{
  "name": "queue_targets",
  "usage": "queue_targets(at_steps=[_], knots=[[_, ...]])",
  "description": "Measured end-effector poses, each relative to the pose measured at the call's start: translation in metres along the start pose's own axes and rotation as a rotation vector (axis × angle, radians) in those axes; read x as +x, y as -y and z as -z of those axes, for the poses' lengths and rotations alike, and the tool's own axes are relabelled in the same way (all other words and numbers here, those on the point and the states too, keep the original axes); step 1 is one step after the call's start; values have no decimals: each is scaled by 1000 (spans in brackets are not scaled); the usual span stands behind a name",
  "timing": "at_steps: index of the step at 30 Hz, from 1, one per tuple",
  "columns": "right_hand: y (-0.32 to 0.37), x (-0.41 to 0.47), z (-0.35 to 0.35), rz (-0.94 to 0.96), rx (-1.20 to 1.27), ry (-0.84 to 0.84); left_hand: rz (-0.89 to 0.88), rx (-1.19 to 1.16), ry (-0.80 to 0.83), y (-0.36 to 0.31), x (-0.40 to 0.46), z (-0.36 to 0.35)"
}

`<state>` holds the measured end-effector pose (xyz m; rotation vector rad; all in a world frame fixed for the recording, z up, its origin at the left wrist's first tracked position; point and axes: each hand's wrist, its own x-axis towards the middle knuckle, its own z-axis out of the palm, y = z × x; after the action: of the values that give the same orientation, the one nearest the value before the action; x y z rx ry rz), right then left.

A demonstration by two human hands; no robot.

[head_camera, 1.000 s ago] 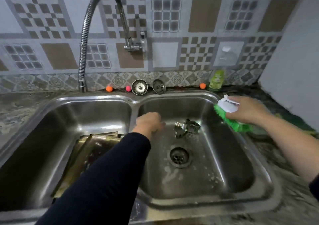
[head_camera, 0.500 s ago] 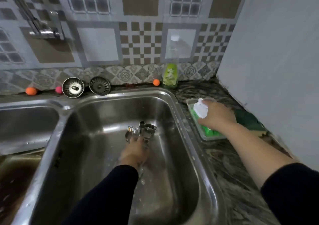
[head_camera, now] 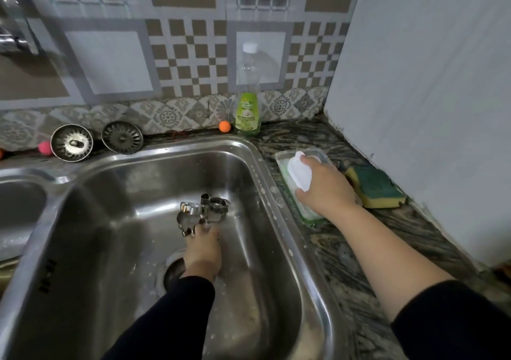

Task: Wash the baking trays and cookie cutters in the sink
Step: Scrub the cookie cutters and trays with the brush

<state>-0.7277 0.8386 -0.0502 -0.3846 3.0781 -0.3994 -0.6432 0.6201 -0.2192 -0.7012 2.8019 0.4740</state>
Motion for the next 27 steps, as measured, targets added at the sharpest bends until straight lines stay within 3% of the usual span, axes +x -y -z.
queue_targets(at_steps=[4, 7, 11, 14, 16, 19, 24, 27], knots=[[2, -1, 3, -18, -3, 28, -31, -67, 5, 4, -10, -3], [6, -6, 17, -52, 76, -9, -35, -390, -10, 6, -13, 17], [36, -27, 41, 38, 180, -186, -137, -903, -96, 8, -26, 50], [75, -64, 33, 139, 306, -160, -169, -1238, -110, 7, -43, 76], [104, -90, 12, 202, 331, -68, -238, -1256, -151, 10, -59, 90], [142, -101, -9, 229, 412, -47, -348, -1072, -194, 20, -81, 98], [180, -107, -14, 283, 394, 14, -228, -1145, -255, 64, -85, 118], [193, -117, -18, 253, 427, -2, -272, -1125, -215, 81, -92, 124]])
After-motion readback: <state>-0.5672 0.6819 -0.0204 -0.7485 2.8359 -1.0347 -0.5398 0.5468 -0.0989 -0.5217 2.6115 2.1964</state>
